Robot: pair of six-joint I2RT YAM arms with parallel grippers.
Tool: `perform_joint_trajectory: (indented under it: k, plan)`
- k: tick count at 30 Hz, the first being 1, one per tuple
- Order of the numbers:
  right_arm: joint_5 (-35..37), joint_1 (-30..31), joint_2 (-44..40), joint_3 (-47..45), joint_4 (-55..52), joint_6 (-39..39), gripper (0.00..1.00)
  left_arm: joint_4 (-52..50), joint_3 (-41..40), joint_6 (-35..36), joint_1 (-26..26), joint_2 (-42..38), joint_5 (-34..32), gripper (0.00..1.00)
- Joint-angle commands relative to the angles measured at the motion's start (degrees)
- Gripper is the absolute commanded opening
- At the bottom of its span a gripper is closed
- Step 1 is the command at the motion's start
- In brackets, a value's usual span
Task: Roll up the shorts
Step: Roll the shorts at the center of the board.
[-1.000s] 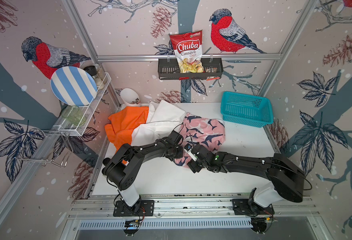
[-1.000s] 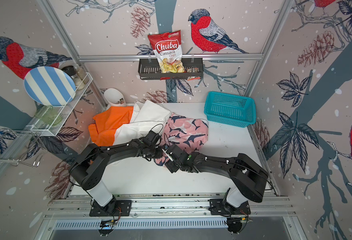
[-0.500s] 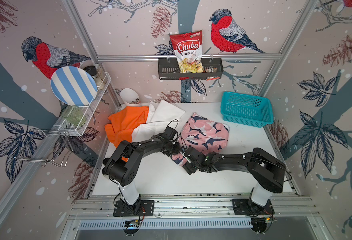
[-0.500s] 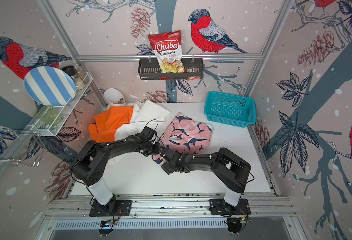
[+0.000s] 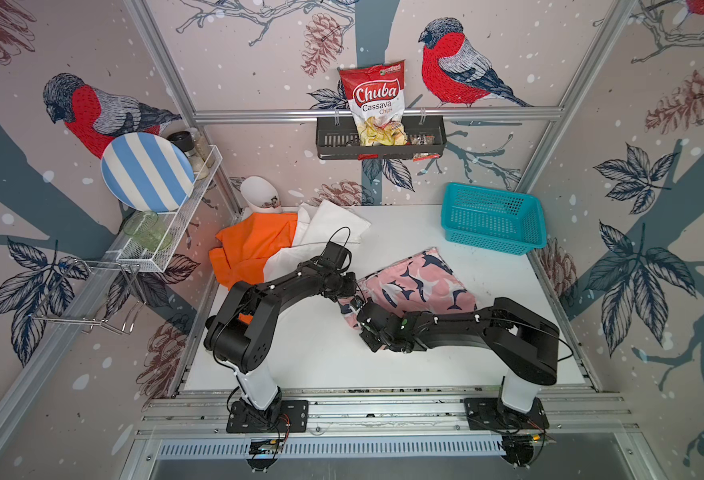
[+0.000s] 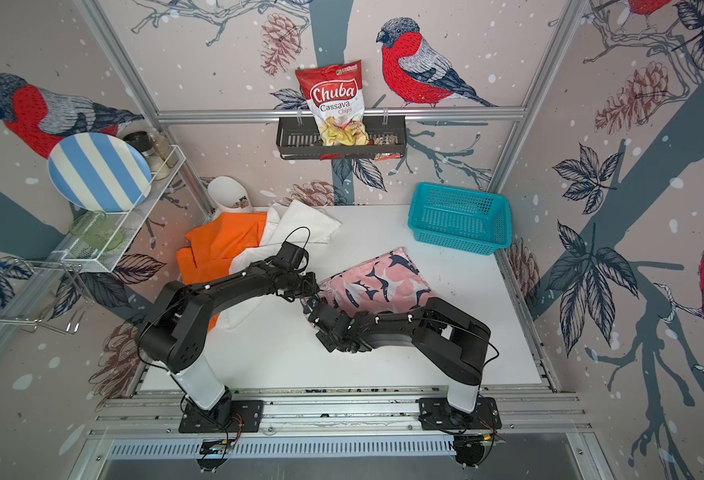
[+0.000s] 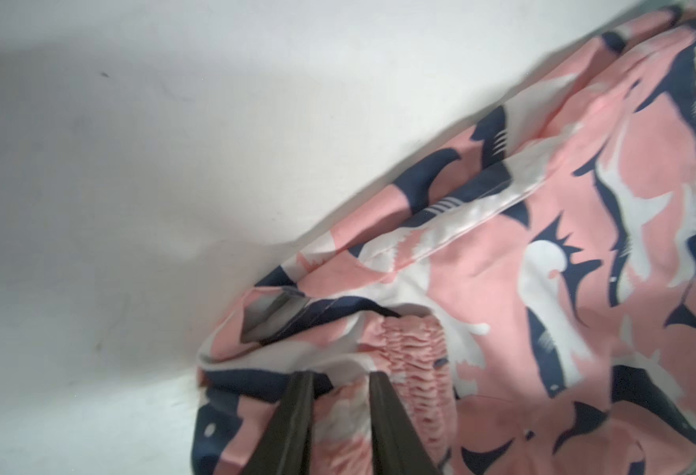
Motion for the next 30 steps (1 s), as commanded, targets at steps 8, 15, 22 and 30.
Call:
perform_joint_trajectory:
  k: [8,15,22,30]
  plan:
    - [-18.4,-5.8,-11.5,-14.1,9.9,14.3,0.19,-6.2,-6.0,-3.9,0.5,-14.2,-0.5,0.53]
    - [-17.7,-5.3,-14.1,-18.5,11.3,13.5,0.21,2.5,-14.4,-8.7,-1.6,-14.2,7.9,0.72]
    - [-17.3,-5.0,-15.9,-20.0,11.0,12.4,0.24,12.0,-16.5,-10.9,-2.9,-7.2,13.5,0.75]
    - [-6.3,-2.1,-16.4,-13.8,0.1,12.5,0.60,16.0,-15.8,-10.9,-3.3,-1.1,14.8,0.11]
